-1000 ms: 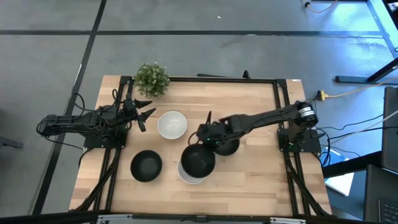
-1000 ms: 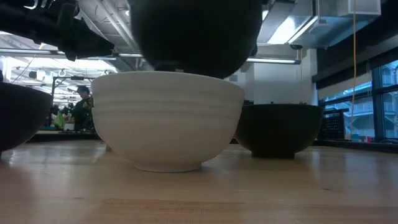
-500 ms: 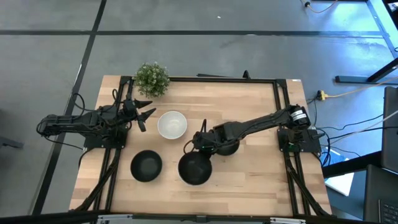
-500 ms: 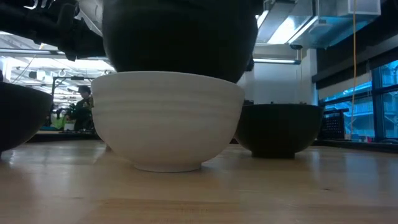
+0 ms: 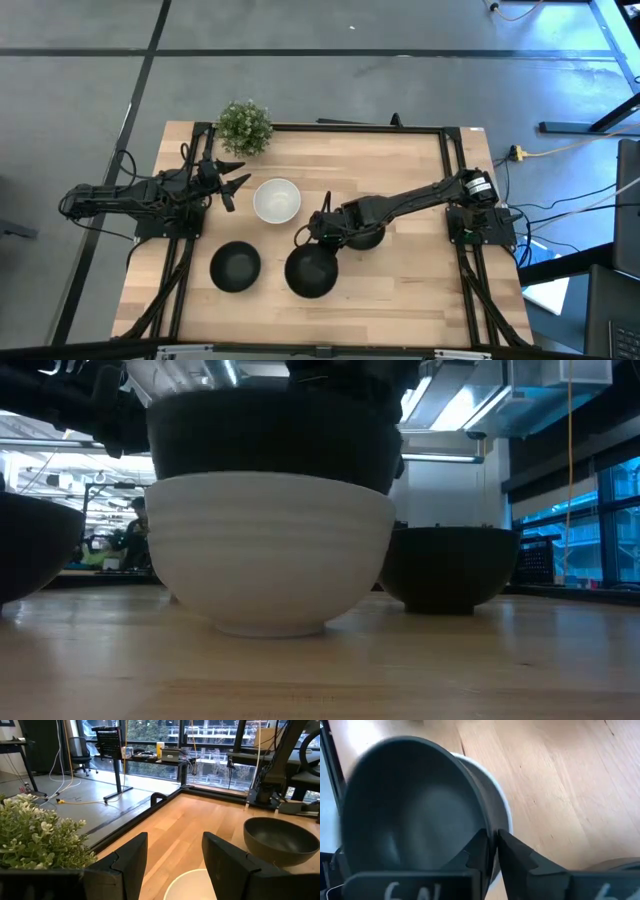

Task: Nest bowls inside each other
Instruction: Stack the top black bowl on the bottom white bowl, then stack the top black bowl on the bottom right stacked black bowl

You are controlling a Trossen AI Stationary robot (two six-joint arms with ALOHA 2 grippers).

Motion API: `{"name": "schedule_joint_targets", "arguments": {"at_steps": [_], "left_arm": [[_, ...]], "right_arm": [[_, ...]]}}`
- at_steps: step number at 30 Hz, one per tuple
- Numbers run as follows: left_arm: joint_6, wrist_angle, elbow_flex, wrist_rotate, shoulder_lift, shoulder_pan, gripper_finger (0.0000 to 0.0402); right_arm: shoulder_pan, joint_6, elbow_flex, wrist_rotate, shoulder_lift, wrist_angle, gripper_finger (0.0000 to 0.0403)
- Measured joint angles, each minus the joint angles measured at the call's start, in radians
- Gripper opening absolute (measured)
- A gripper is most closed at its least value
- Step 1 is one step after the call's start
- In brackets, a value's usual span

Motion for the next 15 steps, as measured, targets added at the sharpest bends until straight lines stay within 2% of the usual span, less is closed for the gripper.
{"name": "schedule_joint_targets", "arguments": {"at_steps": [15], "left_arm": [[-0.001, 0.000, 0.000, 0.000, 0.000, 0.000, 0.0183]], "right_arm": [[-0.007, -0.055, 0.000, 0.001, 0.000, 0.000, 0.0124]]}}
